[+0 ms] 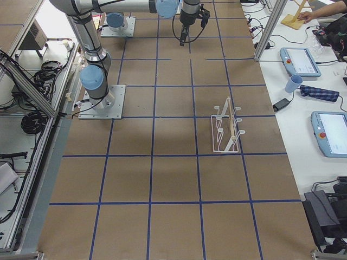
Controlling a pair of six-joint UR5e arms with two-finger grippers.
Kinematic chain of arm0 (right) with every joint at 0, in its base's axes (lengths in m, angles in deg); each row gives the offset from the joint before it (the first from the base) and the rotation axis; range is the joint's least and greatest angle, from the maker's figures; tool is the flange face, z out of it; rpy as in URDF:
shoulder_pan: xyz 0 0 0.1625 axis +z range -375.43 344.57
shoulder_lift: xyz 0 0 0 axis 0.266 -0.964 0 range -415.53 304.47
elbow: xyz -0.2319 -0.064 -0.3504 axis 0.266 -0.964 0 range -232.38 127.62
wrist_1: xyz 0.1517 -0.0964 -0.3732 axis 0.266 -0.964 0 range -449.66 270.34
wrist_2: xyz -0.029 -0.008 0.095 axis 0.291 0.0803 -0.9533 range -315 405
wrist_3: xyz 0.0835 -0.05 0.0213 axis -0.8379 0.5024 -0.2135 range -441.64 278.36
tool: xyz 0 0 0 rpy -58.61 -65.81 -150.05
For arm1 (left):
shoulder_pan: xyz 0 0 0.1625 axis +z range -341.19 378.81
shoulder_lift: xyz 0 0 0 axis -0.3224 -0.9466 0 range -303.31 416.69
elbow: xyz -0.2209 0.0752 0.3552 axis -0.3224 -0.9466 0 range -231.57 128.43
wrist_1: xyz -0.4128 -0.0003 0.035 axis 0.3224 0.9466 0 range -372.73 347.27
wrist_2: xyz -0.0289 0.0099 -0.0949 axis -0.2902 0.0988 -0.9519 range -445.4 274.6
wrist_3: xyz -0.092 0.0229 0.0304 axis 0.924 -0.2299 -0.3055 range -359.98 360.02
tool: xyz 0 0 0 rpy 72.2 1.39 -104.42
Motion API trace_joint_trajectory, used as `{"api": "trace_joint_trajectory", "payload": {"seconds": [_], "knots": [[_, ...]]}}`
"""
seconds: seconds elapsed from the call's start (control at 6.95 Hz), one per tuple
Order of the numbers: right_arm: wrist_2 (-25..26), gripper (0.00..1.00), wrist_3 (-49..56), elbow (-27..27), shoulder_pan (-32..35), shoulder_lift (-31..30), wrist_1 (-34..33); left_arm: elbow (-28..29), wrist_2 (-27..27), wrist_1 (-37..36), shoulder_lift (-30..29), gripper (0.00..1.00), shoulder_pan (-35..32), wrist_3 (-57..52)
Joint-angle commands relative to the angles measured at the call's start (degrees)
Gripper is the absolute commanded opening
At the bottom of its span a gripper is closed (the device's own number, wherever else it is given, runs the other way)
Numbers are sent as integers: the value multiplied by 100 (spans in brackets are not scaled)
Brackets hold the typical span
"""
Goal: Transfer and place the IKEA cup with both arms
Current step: 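Move the white cup over the tray's empty slot with the left gripper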
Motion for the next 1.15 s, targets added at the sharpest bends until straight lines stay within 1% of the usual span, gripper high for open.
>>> {"api": "trace_joint_trajectory", "payload": {"seconds": [0.0, 0.14, 0.29, 0.43, 0.58, 0.72, 0.86, 1.01], "knots": [[682, 100, 248, 17, 97, -233, -525, 43, 820, 731, 163, 0, 1026, -1673], [692, 100, 319, 17, 89, -270, -562, 165, 994, 1030, 182, 0, 1606, -2534], [649, 100, 303, 26, 97, -279, -797, 471, 996, 1494, 95, 0, 2230, -3212], [631, 100, 329, 87, 97, -244, -1148, 935, 1022, 2064, -28, 0, 2697, -3741], [614, 100, 329, 227, 97, -165, -1247, 1201, 1214, 2235, -99, 0, 3006, -4399], [579, 100, 451, 219, 97, -147, -1422, 1230, 1346, 2159, -265, 0, 3314, -4579], [369, 100, 591, 254, 97, -164, -1432, 1187, 1348, 2045, -510, 0, 3535, -4790], [298, 100, 619, 176, 97, -173, -1380, 1308, 1400, 1765, -773, 0, 3615, -5071]]}}
